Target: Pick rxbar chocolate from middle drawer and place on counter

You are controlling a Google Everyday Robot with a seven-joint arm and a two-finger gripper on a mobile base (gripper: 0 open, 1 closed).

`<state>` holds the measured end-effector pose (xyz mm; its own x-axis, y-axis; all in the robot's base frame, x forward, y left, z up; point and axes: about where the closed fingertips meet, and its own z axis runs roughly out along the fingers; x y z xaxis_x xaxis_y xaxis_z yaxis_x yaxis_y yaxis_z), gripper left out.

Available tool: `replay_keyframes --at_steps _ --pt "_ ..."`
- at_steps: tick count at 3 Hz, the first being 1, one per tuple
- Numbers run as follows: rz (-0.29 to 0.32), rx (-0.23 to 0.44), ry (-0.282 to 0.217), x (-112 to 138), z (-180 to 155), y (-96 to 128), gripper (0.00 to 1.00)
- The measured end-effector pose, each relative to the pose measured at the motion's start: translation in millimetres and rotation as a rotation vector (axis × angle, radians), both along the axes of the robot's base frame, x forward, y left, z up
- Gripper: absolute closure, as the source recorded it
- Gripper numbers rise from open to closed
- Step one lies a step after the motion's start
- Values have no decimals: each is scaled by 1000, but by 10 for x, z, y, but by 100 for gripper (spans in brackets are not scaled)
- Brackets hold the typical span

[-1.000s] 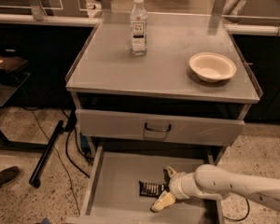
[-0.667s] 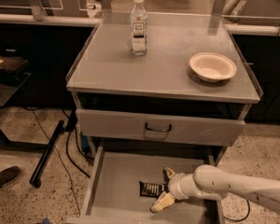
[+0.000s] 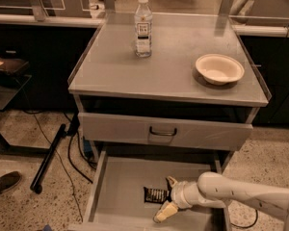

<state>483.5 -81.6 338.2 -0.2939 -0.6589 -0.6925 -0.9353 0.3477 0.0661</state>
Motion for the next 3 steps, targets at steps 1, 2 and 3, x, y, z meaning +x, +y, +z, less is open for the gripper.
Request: replay_keyframes --at_steps 1,2,3 --pt "3 2 3 -9 -14 10 11" --pt "3 2 3 -9 -14 10 34" --pt "3 2 3 -9 -14 10 58"
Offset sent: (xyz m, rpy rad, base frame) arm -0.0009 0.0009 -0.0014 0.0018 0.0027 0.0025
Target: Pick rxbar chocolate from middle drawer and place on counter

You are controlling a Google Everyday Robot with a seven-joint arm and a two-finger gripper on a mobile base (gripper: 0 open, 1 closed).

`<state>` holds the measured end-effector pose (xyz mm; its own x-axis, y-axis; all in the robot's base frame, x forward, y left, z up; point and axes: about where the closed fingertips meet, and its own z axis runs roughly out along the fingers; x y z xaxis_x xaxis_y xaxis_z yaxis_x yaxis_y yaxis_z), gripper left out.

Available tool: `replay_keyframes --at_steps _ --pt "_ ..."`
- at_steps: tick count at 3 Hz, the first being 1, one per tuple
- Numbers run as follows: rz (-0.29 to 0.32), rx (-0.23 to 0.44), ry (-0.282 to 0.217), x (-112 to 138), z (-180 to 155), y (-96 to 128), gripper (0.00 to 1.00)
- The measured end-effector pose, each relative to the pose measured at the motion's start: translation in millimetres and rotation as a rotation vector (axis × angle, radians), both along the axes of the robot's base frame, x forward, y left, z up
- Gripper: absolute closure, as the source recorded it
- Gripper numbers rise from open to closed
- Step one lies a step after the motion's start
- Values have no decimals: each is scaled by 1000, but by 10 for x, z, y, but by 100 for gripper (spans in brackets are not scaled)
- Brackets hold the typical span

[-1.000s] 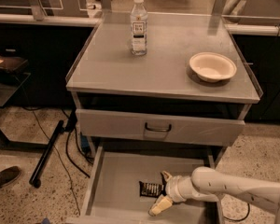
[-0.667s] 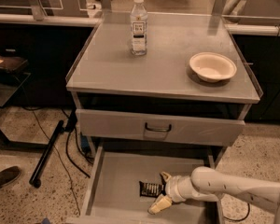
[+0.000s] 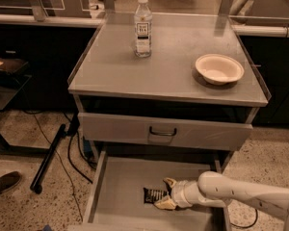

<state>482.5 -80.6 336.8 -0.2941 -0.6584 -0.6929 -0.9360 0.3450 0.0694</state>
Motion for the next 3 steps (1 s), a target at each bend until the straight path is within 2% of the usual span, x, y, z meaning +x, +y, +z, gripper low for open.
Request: replay_keyframes --at_steps 1,2,3 --pt "0 0 0 0 0 0 81" --pt "0 0 0 0 4 0 100" --pt "0 0 0 1 58 0 100"
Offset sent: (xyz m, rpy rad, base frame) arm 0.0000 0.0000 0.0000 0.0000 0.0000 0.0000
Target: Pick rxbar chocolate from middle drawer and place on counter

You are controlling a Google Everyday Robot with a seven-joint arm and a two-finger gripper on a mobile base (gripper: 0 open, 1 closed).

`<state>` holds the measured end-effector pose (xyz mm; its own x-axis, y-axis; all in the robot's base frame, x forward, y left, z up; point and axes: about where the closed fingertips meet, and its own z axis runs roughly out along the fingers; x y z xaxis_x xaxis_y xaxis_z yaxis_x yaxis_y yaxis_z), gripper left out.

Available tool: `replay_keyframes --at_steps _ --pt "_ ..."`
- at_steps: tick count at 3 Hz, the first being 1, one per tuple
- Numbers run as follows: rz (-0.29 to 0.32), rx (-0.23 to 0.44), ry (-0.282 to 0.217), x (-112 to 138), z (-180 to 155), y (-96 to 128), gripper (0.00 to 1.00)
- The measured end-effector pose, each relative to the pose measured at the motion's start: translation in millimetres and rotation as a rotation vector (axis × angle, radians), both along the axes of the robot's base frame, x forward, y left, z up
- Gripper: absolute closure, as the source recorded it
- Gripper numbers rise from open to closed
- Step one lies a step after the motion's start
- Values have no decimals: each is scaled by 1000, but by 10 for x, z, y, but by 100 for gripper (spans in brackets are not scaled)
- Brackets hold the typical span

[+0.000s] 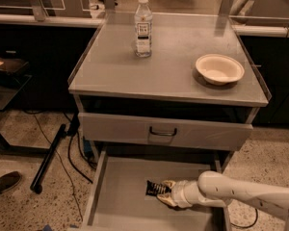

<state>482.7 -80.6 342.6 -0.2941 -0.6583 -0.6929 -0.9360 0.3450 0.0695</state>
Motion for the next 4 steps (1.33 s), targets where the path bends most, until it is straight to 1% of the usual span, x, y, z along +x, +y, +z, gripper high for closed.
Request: replay_keyframes --at_steps 1,3,4 --pt "0 0 0 0 30 0 100" --pt "-42 11 -56 149 376 98 100" --pt "-71 20 -79 138 602 82 100"
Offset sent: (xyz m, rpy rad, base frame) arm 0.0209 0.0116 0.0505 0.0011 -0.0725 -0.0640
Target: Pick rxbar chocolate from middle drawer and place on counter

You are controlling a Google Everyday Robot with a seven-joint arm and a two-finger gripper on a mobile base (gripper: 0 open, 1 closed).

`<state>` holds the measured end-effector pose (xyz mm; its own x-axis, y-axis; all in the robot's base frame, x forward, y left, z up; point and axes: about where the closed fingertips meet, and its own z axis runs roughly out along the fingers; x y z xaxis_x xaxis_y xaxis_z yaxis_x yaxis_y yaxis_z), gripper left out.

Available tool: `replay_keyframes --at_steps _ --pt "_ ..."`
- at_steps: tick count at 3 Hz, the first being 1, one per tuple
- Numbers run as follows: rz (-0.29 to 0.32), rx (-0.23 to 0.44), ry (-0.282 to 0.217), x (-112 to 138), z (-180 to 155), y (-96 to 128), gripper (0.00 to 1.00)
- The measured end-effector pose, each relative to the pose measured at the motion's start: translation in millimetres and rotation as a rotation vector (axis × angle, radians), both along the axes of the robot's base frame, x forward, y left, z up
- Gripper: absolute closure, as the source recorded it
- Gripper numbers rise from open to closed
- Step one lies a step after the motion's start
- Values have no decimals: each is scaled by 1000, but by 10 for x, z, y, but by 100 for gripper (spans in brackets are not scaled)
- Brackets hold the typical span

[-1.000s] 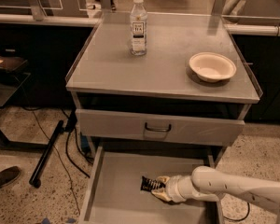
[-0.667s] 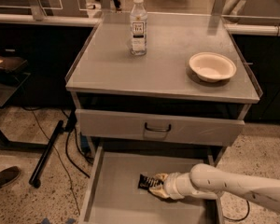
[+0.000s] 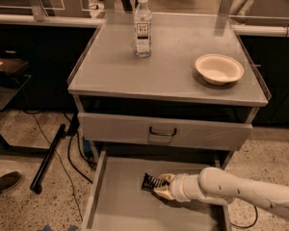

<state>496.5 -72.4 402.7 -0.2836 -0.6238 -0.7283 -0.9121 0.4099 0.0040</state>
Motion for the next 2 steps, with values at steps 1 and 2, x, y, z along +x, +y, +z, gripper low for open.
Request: replay_keyframes --at_steps 1,2 --pt "-38 -6 -34 -205 317 -72 100" --pt "-77 -15 -53 -512 671 -146 100"
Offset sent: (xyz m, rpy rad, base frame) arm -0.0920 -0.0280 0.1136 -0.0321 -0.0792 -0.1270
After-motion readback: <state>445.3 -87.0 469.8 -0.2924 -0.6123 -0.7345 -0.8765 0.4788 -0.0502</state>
